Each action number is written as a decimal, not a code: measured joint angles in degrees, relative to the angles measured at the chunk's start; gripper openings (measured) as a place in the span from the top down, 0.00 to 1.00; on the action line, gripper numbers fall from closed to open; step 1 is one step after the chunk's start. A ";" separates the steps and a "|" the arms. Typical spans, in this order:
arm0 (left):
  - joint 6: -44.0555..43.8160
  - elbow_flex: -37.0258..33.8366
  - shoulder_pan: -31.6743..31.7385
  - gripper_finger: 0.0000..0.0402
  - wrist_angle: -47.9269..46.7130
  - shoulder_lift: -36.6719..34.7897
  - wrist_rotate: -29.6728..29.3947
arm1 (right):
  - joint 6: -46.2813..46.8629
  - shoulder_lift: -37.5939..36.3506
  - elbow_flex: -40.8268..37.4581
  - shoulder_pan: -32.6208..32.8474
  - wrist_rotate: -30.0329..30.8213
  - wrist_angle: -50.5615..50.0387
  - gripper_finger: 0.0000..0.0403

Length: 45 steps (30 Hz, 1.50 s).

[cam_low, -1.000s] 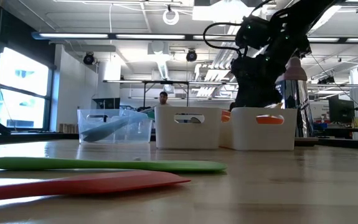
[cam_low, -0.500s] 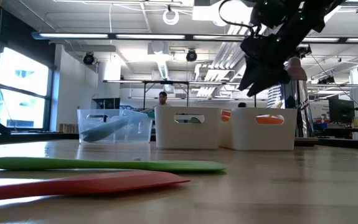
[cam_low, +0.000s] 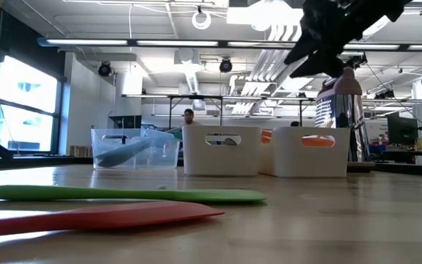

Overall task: Pick & Place Kitchen Items
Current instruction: Put the green spatula into the right white bin

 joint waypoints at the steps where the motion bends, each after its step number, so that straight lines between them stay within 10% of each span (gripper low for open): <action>1: 1.83 0.00 -0.38 0.77 0.00 0.00 0.35 | -0.02 -0.66 0.00 0.29 -0.97 0.07 0.46; 16: 0.56 -12.05 -1.29 0.77 0.17 -0.13 -1.03 | 0.85 -2.10 0.00 19.39 -10.08 2.54 0.46; 26: 12.71 -22.51 6.51 0.77 19.21 -0.07 5.25 | 1.97 -2.10 0.00 33.43 -3.57 9.24 0.46; 45: 14.40 -26.72 10.33 0.77 33.10 -0.04 7.40 | 2.12 -2.09 0.00 37.72 -1.03 9.00 0.46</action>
